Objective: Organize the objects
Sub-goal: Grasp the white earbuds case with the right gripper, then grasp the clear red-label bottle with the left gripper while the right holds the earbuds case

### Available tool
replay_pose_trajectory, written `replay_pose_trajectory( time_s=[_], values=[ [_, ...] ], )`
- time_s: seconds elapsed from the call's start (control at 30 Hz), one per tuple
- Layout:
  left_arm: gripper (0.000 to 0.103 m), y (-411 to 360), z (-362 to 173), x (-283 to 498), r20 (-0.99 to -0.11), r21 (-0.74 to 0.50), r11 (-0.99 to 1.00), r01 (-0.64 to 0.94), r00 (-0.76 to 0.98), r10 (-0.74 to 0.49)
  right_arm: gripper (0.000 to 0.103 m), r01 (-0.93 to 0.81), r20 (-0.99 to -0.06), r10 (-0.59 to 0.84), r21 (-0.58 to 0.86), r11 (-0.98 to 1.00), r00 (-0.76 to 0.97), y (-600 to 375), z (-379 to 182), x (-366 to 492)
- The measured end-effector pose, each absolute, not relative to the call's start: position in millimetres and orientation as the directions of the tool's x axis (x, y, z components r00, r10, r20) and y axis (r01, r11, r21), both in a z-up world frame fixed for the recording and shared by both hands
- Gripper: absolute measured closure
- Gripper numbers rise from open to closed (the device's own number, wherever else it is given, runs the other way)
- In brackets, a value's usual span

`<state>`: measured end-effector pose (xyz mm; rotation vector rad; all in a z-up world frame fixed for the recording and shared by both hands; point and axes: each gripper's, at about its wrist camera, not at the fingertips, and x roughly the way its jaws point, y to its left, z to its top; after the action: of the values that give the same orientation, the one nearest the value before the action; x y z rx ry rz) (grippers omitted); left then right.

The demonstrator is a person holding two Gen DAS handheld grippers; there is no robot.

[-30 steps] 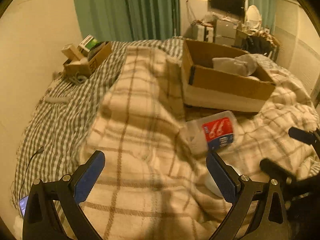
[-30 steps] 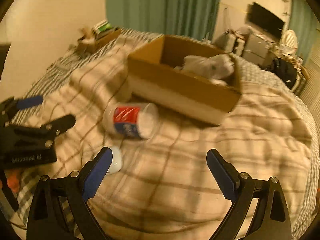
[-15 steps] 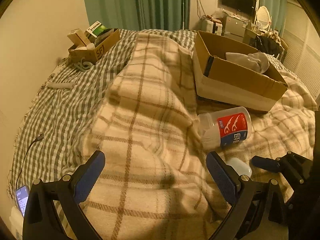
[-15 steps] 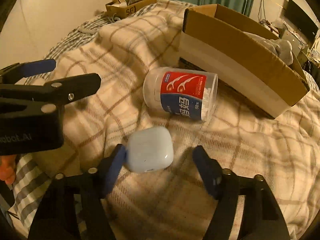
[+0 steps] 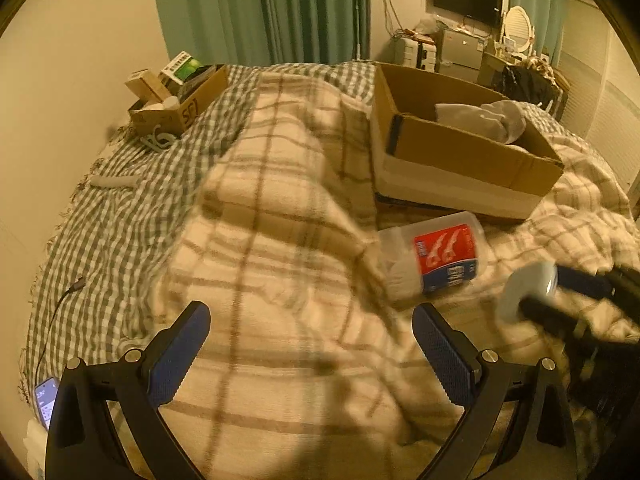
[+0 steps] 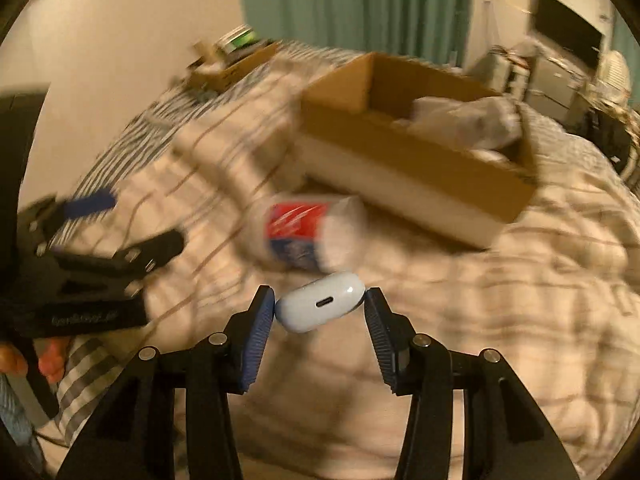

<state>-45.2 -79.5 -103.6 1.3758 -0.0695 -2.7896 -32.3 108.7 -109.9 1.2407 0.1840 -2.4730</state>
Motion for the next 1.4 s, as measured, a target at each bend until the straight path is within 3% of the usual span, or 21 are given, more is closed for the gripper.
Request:
replay_pose_trajectory(
  time_s=[0.33,0.63,0.8,0.93,1.2,1.4],
  values=[
    [0.000,-16.1,-117.0,-76.9,-0.811,-0.012,-0.997,-0.081,-0.583,0.057,0.057,0.214,-0.769,-0.184,0.063,-0.975,-0.612,173.0,-97.8,-57.3],
    [0.000,0.6,-142.4,-107.1,-0.840,-0.043,-0.995,-0.092,-0.536,0.086,0.057,0.199,-0.782,-0.181,0.075,-0.977,-0.596,181.7,-106.9,-62.7],
    [0.009,3.5,-147.9,-118.3,-0.834,-0.030,-0.995,-0.098,-0.546,0.078,0.057,0.186,-0.790,-0.184,0.090,-0.978,-0.585,184.9,-111.3,-65.4],
    [0.010,-0.5,-146.3,-117.8,-0.831,-0.043,-0.994,-0.098,-0.549,0.091,0.057,0.186,-0.791,-0.182,0.089,-0.979,-0.584,184.9,-112.3,-65.3],
    [0.011,-2.5,-111.9,-91.9,-0.797,-0.043,-0.994,-0.102,-0.597,0.096,0.057,0.195,-0.769,-0.149,0.032,-0.980,-0.621,179.6,-94.5,-56.2],
    [0.011,-10.1,-55.9,-81.7,-0.731,-0.046,-0.995,-0.094,-0.675,0.097,0.057,0.217,-0.722,-0.147,-0.005,-0.976,-0.677,181.7,-49.7,-42.6]
  ],
)
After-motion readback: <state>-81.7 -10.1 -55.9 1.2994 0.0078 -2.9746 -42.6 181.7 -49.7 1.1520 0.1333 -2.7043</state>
